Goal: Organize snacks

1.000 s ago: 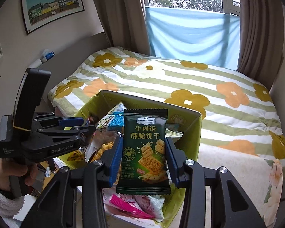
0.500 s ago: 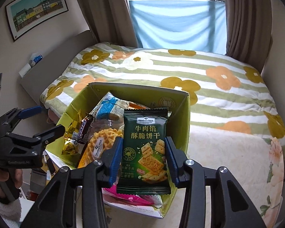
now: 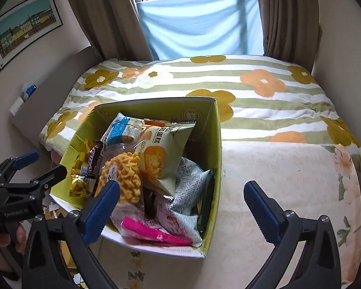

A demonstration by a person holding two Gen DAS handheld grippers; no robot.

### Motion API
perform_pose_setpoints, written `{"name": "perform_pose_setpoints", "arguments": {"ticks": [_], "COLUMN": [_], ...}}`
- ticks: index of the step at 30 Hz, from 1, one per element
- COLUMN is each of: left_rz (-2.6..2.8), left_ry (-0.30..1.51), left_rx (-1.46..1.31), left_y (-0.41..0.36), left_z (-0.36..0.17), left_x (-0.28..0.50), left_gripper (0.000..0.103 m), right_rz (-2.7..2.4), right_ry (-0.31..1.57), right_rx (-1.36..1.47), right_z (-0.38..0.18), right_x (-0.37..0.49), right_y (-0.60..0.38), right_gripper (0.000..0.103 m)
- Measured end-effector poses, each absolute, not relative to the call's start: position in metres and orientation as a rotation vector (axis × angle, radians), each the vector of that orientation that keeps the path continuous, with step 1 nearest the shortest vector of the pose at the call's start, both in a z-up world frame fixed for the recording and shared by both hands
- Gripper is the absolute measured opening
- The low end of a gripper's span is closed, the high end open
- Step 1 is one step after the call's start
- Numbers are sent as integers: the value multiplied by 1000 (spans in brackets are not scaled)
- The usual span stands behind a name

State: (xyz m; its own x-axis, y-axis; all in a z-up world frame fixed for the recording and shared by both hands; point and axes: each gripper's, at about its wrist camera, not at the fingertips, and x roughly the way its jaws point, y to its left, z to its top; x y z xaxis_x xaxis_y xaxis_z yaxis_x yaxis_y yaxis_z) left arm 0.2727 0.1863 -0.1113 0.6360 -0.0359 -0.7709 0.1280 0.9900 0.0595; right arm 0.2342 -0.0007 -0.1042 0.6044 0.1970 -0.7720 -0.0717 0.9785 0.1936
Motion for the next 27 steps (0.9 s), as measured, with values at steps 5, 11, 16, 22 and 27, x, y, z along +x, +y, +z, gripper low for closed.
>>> {"name": "perform_pose_setpoints", "arguments": {"ticks": [5, 11, 16, 22, 27], "left_rz": [-68, -48, -56, -38, -45], "left_ry": [833, 770, 693, 577, 493], "left_rx": [112, 82, 48, 11, 25], "left_y": [174, 146, 119, 87, 69], "left_z": [-94, -66, -35, -3, 7], "left_x": [247, 200, 149, 78, 31], "left_gripper": [103, 103, 103, 103, 103], "right_rz": [164, 167, 126, 11, -36], "right_ry": [855, 783, 709, 595, 549], "right_rx": [131, 108, 68, 7, 20], "right_z": [-88, -61, -26, 11, 22], "right_x": [213, 172, 121, 50, 7], "right_y": [-12, -39, -71, -103, -124], "right_gripper": [102, 102, 102, 102, 102]}}
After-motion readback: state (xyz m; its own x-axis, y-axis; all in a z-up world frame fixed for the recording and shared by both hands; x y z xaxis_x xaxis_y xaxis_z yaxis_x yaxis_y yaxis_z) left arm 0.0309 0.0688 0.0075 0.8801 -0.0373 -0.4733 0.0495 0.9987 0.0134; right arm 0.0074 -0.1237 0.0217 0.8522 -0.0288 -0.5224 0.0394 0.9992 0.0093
